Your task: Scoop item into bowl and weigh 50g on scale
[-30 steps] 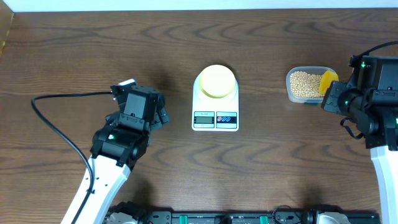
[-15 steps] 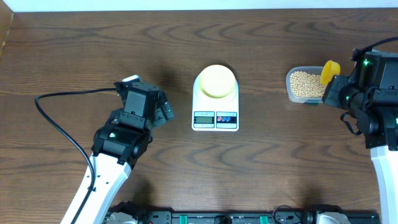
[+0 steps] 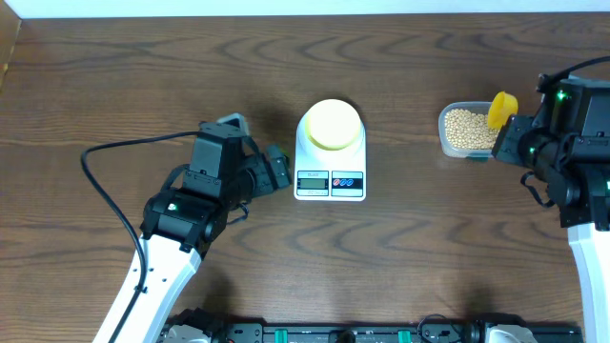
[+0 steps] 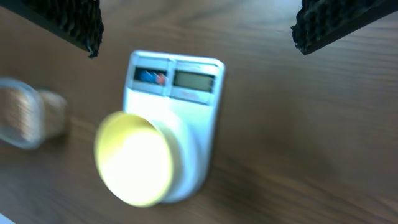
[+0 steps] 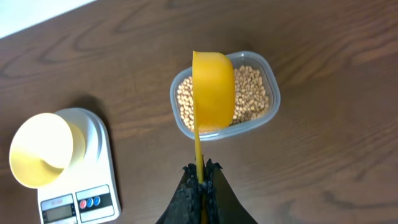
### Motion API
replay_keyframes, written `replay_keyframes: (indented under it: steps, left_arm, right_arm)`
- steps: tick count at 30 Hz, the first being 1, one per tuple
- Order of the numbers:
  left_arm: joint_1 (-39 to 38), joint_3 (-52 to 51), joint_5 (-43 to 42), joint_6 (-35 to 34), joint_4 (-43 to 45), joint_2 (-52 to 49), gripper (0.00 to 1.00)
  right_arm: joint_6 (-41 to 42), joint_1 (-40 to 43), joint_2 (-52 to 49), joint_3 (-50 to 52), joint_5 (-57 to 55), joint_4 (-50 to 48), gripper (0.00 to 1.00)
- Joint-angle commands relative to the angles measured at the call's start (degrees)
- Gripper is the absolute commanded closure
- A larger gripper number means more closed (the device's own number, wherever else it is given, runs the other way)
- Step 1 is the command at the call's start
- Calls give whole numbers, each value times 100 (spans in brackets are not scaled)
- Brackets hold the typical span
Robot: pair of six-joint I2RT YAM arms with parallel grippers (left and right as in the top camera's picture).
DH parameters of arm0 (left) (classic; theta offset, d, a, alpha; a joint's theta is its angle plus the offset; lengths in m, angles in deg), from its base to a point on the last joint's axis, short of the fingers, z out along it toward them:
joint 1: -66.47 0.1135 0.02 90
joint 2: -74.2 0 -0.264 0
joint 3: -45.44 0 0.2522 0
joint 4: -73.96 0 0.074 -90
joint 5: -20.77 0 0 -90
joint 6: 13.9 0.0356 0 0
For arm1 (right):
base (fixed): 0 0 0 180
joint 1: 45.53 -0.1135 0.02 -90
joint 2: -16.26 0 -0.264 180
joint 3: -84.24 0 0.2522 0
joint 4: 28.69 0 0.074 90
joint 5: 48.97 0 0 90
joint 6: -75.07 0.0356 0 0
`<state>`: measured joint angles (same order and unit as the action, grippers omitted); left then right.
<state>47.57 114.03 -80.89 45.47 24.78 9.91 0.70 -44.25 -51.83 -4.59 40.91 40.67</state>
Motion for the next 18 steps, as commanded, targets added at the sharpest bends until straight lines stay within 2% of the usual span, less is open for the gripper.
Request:
replay_keyframes:
  steps: [1, 4, 7, 13, 15, 18]
  left_arm:
    - [17, 26, -726, -55, -133, -2, 4]
    - [-7, 24, -719, 74, -463, -9, 15]
    - [-181, 24, -730, 476, -776, -11, 33]
    - [-883, 26, -715, 835, -761, -11, 34]
    - [-1078, 26, -719, 802, -723, -11, 48]
    - [-1314, 26, -717, 667, -737, -11, 86]
  right_arm:
    - [-24, 13, -7, -94, 358, 7, 99]
    - [-20, 13, -7, -94, 376, -68, 99]
    - [289, 13, -7, -94, 374, -90, 99]
    - [662, 13, -7, -94, 374, 131, 99]
    - [662, 13, -7, -94, 374, 166, 99]
    - [662, 13, -7, -94, 376, 212, 99]
